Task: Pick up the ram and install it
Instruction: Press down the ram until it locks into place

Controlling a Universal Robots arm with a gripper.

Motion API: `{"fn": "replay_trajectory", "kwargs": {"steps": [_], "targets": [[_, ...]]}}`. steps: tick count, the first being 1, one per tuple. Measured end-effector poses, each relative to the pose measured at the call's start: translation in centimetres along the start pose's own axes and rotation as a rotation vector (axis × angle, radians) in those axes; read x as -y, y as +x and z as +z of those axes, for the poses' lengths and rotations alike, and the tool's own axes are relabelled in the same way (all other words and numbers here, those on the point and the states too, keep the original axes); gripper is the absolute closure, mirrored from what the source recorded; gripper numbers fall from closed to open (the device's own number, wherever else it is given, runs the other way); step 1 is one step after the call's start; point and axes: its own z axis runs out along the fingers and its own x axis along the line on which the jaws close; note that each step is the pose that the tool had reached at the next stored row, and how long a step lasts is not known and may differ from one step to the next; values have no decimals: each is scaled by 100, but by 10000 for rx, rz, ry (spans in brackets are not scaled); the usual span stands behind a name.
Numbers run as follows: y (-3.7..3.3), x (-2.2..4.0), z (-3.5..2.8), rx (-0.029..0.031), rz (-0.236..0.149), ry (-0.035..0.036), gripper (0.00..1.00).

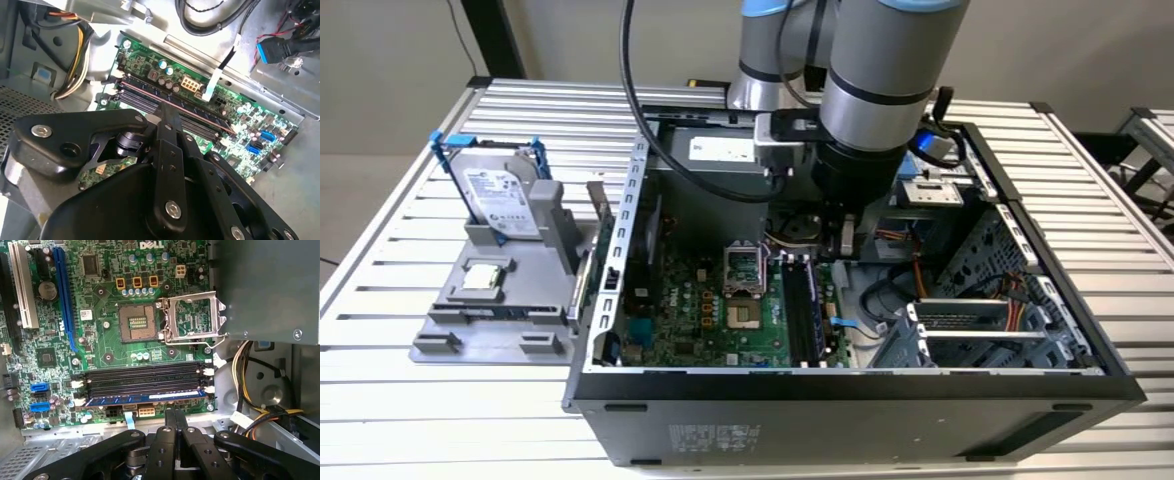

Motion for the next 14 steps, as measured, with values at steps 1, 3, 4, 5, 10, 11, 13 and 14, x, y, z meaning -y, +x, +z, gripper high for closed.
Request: {"fn": "replay_trajectory", "kwargs": {"steps": [1,3,4,5,10,11,13,14], "targets": [[2,0,4,-40,-2,-9,100],[5,1,17,-117,-13,-6,100],[6,2,25,-157,-21,-1,100],[8,1,34,-194,-28,3,100],[11,-5,93,-240,-38,7,100],[11,-5,93,-242,-38,1,100],[11,-5,93,-243,-37,-6,100],[12,-6,104,-242,-37,-6,100]]}}
